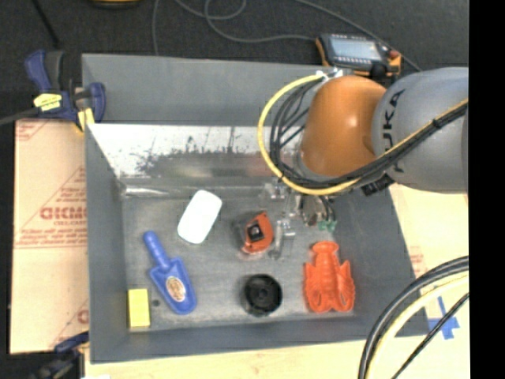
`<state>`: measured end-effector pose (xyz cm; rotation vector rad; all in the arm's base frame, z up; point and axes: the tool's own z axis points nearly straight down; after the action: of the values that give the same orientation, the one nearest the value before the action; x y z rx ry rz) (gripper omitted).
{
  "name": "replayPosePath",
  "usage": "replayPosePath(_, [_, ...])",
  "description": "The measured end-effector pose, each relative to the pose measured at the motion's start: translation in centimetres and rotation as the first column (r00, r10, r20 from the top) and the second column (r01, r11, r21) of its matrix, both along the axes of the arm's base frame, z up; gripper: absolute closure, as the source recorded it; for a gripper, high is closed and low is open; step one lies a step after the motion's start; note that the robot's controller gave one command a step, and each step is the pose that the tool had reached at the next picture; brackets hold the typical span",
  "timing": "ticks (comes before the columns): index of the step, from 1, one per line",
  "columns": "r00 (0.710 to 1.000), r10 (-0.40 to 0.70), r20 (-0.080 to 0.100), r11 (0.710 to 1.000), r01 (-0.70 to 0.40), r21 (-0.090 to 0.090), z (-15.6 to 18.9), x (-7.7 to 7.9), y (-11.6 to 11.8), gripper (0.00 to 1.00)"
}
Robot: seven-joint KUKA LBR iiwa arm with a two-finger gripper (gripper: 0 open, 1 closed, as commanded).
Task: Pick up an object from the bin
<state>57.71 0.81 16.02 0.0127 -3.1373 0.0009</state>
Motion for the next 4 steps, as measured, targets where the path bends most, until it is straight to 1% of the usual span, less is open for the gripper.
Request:
replayPosePath(1, [1.000, 0.000, 0.007, 1.000, 0.000, 0.000, 0.5, 0.2, 0.0, 0.00])
replayPosePath(2, [1.000, -0.019, 0.017, 1.000, 0.019, 0.001, -3.5, 0.6, 2.0, 0.00])
replayPosePath(3, [0.997, -0.081, 0.013, 0.997, 0.081, 0.008, -7.2, -1.5, 1.1, 0.00])
replayPosePath(4, [0.996, -0.083, 0.010, 0.997, 0.083, 0.005, -8.1, 0.5, -1.7, 0.00])
